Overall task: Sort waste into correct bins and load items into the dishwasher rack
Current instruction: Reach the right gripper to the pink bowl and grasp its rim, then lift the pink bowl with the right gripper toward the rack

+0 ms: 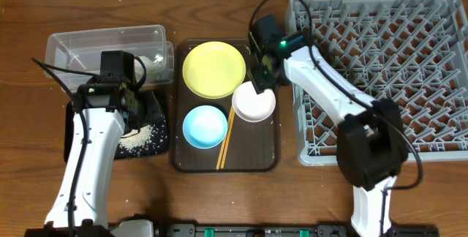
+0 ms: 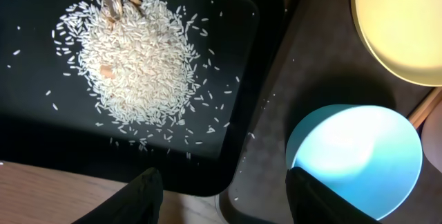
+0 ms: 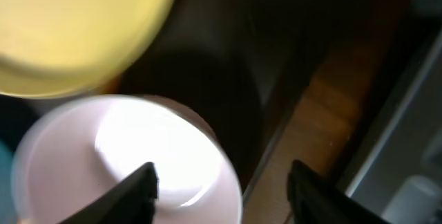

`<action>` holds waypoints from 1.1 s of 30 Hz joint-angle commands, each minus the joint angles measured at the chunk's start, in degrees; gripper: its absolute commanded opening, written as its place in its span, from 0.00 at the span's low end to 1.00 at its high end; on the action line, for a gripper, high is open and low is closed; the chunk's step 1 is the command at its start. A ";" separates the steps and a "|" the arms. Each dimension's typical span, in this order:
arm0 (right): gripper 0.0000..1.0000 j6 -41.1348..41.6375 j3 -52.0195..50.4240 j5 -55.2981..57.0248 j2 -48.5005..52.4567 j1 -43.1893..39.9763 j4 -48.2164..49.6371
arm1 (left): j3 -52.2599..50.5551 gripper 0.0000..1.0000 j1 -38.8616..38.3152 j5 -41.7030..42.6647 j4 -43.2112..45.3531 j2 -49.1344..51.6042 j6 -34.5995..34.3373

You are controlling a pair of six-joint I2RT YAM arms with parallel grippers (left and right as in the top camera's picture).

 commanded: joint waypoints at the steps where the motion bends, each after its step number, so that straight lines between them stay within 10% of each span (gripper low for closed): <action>1: 0.48 2.12 0.09 1.22 2.21 0.02 -1.18 | 0.42 0.60 0.24 -1.07 -0.33 -0.42 -0.74; 10: 0.01 2.12 0.09 1.25 3.37 0.15 -3.17 | 0.42 0.61 0.22 -1.05 -0.33 -0.42 -0.74; 33: 0.01 -6.43 4.02 28.65 -15.91 -7.02 9.70 | 0.42 0.60 0.22 -1.05 -0.33 -0.42 -0.74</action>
